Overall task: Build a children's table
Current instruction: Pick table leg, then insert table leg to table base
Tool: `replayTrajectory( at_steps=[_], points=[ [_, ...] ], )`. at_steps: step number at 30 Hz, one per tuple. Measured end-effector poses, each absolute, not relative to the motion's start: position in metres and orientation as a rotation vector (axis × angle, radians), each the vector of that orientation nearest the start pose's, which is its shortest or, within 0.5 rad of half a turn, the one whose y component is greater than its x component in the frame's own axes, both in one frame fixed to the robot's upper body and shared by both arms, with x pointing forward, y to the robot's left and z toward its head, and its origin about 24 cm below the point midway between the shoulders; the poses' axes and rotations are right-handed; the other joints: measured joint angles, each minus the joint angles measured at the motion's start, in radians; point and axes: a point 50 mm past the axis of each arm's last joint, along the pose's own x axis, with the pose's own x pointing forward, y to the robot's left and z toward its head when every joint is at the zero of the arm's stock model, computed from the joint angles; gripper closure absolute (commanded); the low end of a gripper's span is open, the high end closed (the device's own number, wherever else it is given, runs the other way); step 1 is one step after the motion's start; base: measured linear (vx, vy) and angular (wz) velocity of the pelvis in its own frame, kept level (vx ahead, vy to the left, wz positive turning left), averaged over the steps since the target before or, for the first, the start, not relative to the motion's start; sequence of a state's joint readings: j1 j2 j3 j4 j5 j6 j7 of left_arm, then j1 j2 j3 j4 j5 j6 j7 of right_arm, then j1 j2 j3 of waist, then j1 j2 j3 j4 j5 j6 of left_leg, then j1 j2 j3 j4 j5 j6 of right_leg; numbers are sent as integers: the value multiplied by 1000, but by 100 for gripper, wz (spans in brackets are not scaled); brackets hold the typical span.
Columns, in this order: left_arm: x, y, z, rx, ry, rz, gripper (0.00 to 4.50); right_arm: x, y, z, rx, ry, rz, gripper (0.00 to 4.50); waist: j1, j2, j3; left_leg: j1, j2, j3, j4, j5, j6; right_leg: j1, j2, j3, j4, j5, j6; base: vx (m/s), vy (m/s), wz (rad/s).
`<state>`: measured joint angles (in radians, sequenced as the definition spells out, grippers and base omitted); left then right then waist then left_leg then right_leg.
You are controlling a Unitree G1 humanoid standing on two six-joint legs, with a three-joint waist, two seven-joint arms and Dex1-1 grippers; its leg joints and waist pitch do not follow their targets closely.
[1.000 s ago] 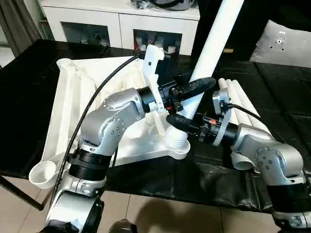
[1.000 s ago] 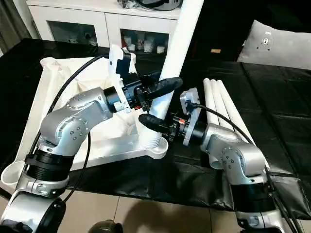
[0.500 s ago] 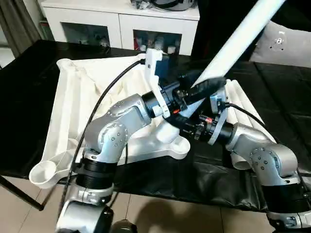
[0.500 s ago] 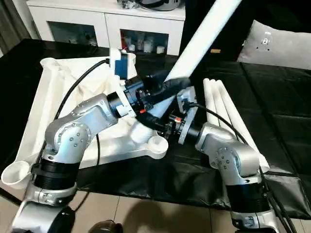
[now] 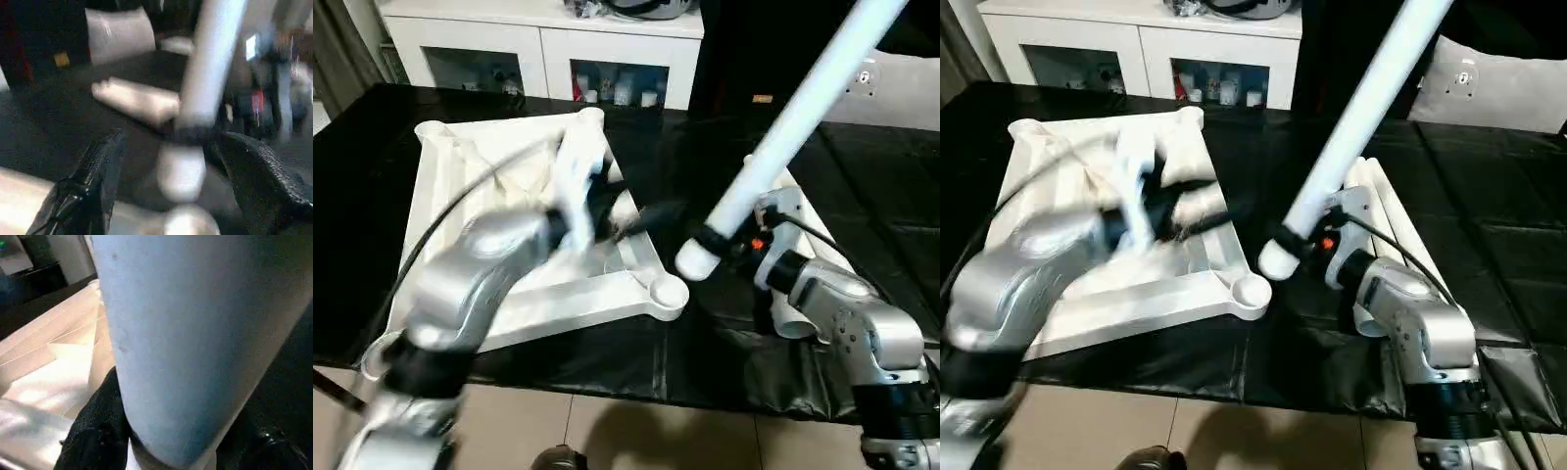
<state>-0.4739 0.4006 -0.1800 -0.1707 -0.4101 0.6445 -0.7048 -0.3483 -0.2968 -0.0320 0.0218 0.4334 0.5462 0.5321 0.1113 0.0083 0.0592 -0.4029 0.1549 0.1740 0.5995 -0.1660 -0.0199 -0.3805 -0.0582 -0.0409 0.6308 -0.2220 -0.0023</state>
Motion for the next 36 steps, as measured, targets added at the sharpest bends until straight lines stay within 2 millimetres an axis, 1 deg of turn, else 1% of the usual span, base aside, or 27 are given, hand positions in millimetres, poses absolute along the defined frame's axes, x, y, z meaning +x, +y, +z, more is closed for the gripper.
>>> replayTrajectory(
  at_steps=[3, 6, 7, 9, 10, 12, 13, 16, 18, 21, 23, 30, 31, 34, 35, 36],
  points=[
    [284, 114, 120, 170, 241, -1048, 110, 303, -154, 95, 185, 183, 646, 261, 0, 6, 1, 0, 0, 0, 0, 0, 0, 0, 0, 0, 0, 0, 0, 0, 0, 0],
    [280, 119, 97, 214, 325, -1040, 110, 299, -153, 91, 190, 188, 647, 261, 1, 9, 2, 0, 0, 0, 0, 0, 0, 0, 0, 0, 0, 0, 0, 0, 0, 0],
    [279, 120, 90, 221, 353, -1038, 137, 298, -153, 90, 187, 187, 649, 261, 0, 10, 2, 0, 0, 0, 0, 0, 0, 0, 0, 0, 0, 0, 0, 0, 0, 0],
    [276, 121, 79, 237, 400, -1041, 144, 297, -153, 90, 180, 184, 649, 261, -1, 12, 3, 0, 0, 0, 0, 0, 0, 0, 0, 0, 0, 0, 0, 0, 0, 0],
    [275, 121, 78, 245, 410, -1047, 147, 297, -152, 90, 175, 182, 652, 261, -1, 12, 3, 0, 0, 0, 0, 0, 0, 0, 0, 0, 0, 0, 0, 0, 0, 0],
    [275, 122, 76, 262, 422, -1051, 172, 296, -151, 90, 167, 183, 667, 261, -2, 12, 3, 0, 0, 0, 0, 0, 0, 0, 0, 0, 0, 0, 0, 0, 0, 0],
    [275, 122, 75, 266, 425, -1051, 172, 296, -150, 90, 163, 186, 675, 261, -2, 12, 4, 0, 0, 0, -1, 0, 0, 0, 0, 0, 0, 0, 0, 0, 0, 0],
    [274, 122, 73, 265, 439, -1062, 192, 295, -149, 89, 151, 194, 690, 261, -2, 12, 4, 0, 0, 0, -1, 0, 0, 0, 0, 1, 0, 0, 0, 0, 0, 0],
    [275, 125, 68, 278, 464, -1049, 201, 295, -149, 88, 138, 198, 695, 261, -2, 12, 4, 0, 0, 0, -1, 0, 0, 0, 0, 1, 0, 0, 0, 0, 0, 0],
    [276, 128, 62, 291, 492, -1038, 230, 295, -150, 88, 127, 201, 695, 261, -2, 13, 4, 0, 0, 0, 0, 0, 0, 0, 0, 1, 0, 0, 0, 0, 0, 0],
    [275, 127, 62, 296, 497, -1043, 238, 295, -150, 88, 128, 201, 698, 261, -1, 13, 4, 0, 0, 0, 0, 0, 0, 0, 0, 1, 0, 0, 0, 0, 0, 0],
    [275, 129, 58, 351, 512, -1036, 299, 294, -148, 87, 120, 209, 710, 261, -1, 13, 4, 0, 0, 0, 0, 0, 0, 0, 0, 0, 0, 0, 0, 0, 0, 0],
    [275, 129, 58, 358, 512, -1038, 299, 294, -147, 87, 118, 210, 713, 261, -1, 13, 4, 0, 0, 0, 0, 0, 0, 0, 0, 1, 0, 0, 0, 0, 0, 0],
    [275, 128, 58, 381, 509, -1049, 318, 294, -146, 86, 113, 213, 720, 261, 0, 13, 3, 1, 0, 0, 0, 0, 0, 0, 0, 0, 0, 0, 0, 0, 0, 0],
    [275, 128, 58, 391, 507, -1053, 332, 294, -146, 86, 113, 213, 724, 261, 0, 13, 3, 1, 0, 0, 0, 0, 0, 0, 0, 1, 0, 0, 0, 0, 0, 0],
    [275, 128, 58, 394, 507, -1054, 332, 294, -146, 86, 113, 213, 725, 261, -1, 14, 3, 1, 0, 0, 0, 0, 0, 0, 0, 1, 0, 0, 0, 0, 0, 0]
  ],
)
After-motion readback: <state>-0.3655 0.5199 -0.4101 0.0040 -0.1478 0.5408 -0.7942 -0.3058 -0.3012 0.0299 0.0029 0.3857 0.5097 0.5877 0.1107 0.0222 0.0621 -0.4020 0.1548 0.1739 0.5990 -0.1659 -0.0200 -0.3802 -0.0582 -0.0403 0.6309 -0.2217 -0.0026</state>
